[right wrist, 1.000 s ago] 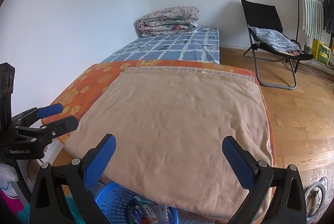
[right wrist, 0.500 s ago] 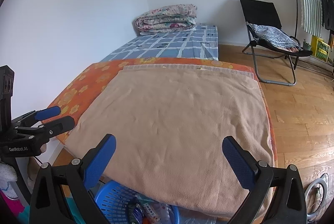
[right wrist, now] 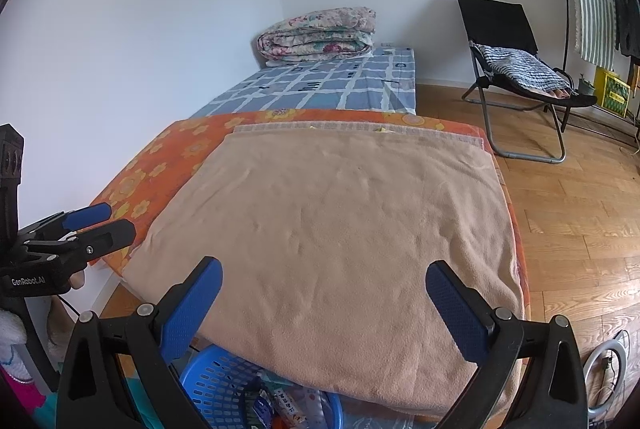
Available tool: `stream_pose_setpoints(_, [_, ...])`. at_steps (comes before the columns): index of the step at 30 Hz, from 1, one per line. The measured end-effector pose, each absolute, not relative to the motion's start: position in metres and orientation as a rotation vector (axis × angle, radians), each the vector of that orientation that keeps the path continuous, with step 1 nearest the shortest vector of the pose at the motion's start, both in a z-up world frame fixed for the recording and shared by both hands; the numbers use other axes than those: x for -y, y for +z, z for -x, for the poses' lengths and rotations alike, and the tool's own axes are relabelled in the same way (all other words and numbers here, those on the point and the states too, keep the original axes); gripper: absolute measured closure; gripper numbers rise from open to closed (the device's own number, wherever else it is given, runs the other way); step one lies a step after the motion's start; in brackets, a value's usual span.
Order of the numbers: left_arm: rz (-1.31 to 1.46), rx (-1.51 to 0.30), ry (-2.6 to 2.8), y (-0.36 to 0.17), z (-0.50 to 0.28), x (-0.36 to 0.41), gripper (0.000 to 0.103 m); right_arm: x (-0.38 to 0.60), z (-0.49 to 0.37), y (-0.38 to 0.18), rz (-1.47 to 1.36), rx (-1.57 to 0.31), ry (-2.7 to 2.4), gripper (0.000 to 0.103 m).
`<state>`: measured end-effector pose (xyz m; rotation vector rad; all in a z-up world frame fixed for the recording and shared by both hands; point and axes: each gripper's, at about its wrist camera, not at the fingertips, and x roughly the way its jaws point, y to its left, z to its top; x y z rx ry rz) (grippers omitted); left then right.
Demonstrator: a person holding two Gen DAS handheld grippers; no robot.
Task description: Collect trash
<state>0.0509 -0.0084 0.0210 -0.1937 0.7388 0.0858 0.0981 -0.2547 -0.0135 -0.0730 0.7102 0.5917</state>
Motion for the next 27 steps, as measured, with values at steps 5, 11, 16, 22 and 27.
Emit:
stream_pose_setpoints(5, [0.207, -0.729, 0.119, 0.022, -0.046, 0.009, 0.003, 0.256, -0.098, -0.014, 0.072, -0.712, 0.594, 0.0])
stream_pose_setpoints(11, [0.222, -0.734, 0.121, 0.022, -0.042, 0.01, 0.003, 0.255, -0.098, -0.017, 0.081, -0.719, 0.591, 0.0])
stream_pose_setpoints(16, [0.207, -0.74, 0.148, 0.022, -0.041, 0.011, 0.003, 0.253, -0.098, -0.018, 0.084, -0.72, 0.591, 0.0])
stream_pose_setpoints(22, [0.193, -0.73, 0.157, 0.023, -0.039, 0.01, 0.003, 0.253, -0.099, -0.019, 0.083, -0.719, 0.588, 0.0])
stream_pose_setpoints(27, [0.186, -0.729, 0.167, 0.024, -0.038, 0.011, 0.003, 0.252, -0.099, -0.02, 0.087, -0.721, 0.588, 0.0])
